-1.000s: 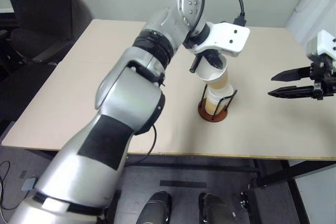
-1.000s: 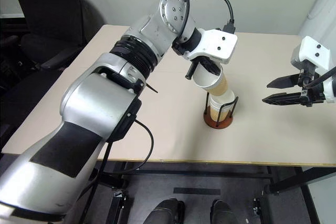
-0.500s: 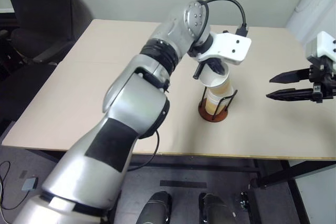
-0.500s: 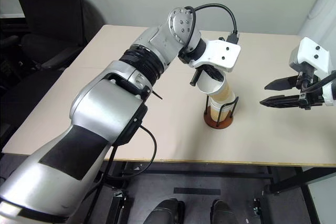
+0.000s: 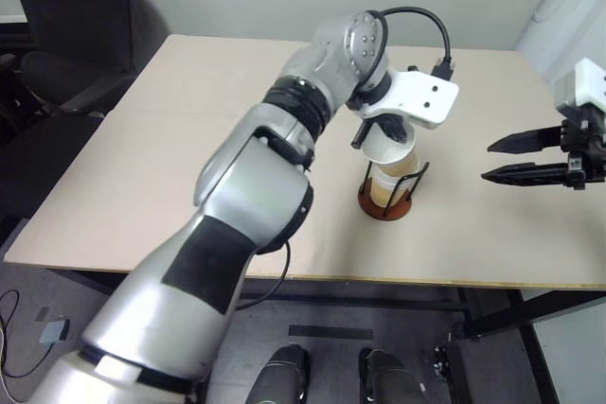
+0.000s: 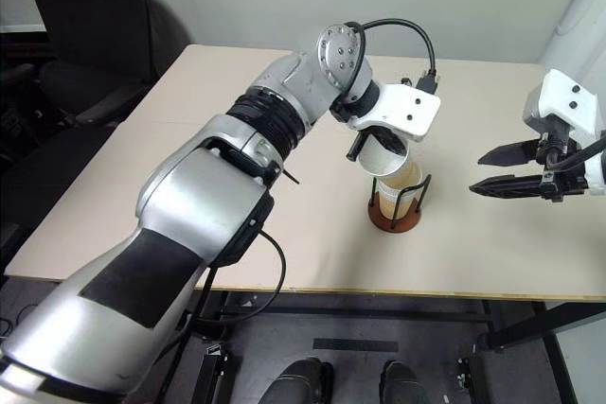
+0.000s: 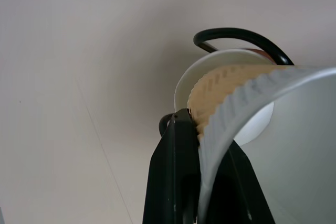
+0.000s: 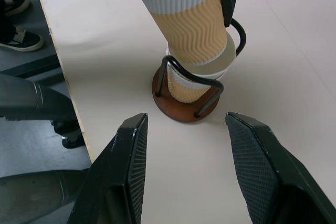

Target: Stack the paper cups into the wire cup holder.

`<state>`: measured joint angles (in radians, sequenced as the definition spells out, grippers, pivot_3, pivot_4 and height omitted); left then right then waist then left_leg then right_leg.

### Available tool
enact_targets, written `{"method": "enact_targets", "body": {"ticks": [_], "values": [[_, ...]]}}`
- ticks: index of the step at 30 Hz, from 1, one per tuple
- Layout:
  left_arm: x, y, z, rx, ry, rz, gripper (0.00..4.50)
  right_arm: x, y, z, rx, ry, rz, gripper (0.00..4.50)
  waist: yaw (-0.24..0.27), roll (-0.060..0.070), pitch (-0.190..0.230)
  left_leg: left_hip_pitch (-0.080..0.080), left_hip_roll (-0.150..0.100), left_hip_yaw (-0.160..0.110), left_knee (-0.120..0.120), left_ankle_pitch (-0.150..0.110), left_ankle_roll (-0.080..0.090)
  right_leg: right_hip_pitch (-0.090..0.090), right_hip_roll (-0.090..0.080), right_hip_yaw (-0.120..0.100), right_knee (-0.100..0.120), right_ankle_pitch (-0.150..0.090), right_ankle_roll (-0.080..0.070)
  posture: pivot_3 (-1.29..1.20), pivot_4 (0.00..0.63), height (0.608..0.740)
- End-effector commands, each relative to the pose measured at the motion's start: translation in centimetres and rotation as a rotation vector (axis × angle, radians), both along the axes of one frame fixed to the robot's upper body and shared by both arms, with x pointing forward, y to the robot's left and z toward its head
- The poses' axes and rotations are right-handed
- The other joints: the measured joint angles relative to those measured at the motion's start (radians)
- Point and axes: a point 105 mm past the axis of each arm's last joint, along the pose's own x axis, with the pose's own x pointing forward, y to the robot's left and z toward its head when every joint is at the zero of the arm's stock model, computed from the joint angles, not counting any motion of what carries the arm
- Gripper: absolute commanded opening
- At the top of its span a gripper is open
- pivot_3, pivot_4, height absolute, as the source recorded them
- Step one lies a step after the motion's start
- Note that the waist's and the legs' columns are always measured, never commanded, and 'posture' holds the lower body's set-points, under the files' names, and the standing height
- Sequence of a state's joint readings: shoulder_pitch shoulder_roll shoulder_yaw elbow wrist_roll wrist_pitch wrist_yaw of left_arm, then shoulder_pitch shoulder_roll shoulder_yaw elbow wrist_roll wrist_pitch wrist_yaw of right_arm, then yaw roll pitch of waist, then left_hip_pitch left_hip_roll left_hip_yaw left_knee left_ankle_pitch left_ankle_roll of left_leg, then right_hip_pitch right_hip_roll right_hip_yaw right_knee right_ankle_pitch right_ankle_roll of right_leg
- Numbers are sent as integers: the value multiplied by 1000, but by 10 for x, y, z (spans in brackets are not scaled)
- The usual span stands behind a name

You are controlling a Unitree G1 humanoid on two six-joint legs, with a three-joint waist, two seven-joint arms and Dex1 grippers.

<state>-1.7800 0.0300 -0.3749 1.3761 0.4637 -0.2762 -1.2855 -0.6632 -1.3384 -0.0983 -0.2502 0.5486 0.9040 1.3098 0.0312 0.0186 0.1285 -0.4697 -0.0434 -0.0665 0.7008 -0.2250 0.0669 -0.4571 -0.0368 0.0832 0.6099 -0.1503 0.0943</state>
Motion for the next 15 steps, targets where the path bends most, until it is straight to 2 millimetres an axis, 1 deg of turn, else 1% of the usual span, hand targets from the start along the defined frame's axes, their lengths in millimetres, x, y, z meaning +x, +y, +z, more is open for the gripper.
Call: {"method": "enact_targets", "body": {"ticks": [1,3,5,6,9,13,15], "values": [[1,-4,1,11,-40,5,210,-6,1,13,-10,-54,1,2339,0,0,0,0,0,0,0,0,0,0,0,0,0,0,0,0,150,740],[1,-6,0,11,-45,6,686,-8,1,13,-12,-50,0,2339,0,0,0,0,-1,0,0,0,0,0,0,0,0,0,1,0,150,740],[0,-7,0,11,-26,5,1356,-9,2,12,-14,-47,0,2339,0,0,0,0,-1,0,0,0,0,0,-1,0,0,-1,1,0,150,740],[-1,-8,0,13,-28,2,1791,-9,2,12,-16,-44,-2,2339,0,0,0,0,-1,0,0,0,0,0,-1,0,0,-1,1,0,150,740],[-2,-12,4,4,-45,-6,2903,-11,1,12,-18,-40,-8,2339,0,0,0,0,-2,0,0,0,1,0,-2,0,0,-1,2,0,150,740],[-1,-17,17,-59,-103,-16,4404,-11,0,12,-20,-42,-14,2339,1,0,0,0,-3,0,0,0,2,1,-3,0,0,-1,3,0,150,740],[0,-20,30,-154,-106,5,4460,-10,-1,12,-21,-47,-16,2339,0,0,0,0,-4,0,0,0,2,1,-3,0,0,-2,4,0,150,740]]}}
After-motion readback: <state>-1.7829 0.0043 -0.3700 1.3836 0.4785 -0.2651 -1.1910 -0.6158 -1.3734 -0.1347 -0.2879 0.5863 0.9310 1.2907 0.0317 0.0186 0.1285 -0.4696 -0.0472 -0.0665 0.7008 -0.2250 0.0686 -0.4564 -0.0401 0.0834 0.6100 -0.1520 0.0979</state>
